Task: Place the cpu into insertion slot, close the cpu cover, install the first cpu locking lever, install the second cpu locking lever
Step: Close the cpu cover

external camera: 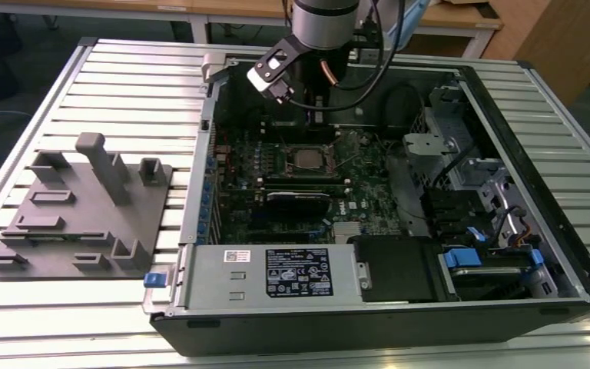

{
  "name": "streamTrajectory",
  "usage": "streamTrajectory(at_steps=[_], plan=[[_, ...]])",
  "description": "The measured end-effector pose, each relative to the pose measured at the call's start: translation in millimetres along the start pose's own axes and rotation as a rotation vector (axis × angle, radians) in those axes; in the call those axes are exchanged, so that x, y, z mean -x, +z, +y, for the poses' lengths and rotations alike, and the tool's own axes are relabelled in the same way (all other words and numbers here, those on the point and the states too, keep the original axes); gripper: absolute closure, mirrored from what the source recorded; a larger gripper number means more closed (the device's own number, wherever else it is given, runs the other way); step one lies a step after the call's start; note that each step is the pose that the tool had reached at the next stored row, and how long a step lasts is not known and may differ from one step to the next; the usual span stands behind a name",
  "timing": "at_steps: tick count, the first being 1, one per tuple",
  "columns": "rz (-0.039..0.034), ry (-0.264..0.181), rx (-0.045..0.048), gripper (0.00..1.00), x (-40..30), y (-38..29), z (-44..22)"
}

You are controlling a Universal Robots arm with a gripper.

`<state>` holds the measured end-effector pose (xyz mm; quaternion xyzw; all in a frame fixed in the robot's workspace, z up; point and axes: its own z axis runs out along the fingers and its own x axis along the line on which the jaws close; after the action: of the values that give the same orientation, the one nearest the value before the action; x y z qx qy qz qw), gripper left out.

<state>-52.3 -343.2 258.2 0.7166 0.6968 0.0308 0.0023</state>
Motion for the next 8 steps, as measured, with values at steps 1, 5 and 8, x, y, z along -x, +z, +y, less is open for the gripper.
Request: streamTrajectory(at_steps=[1,5,8], plan=[[0.0,0.0,0.0,0.9,0.0,0.0,0.1],[-0.0001,0.0,-0.0001,0.9,-0.1,0.0,2.0],[0.0,0.0,0.0,0.9,-0.3,0.3,5.1]])
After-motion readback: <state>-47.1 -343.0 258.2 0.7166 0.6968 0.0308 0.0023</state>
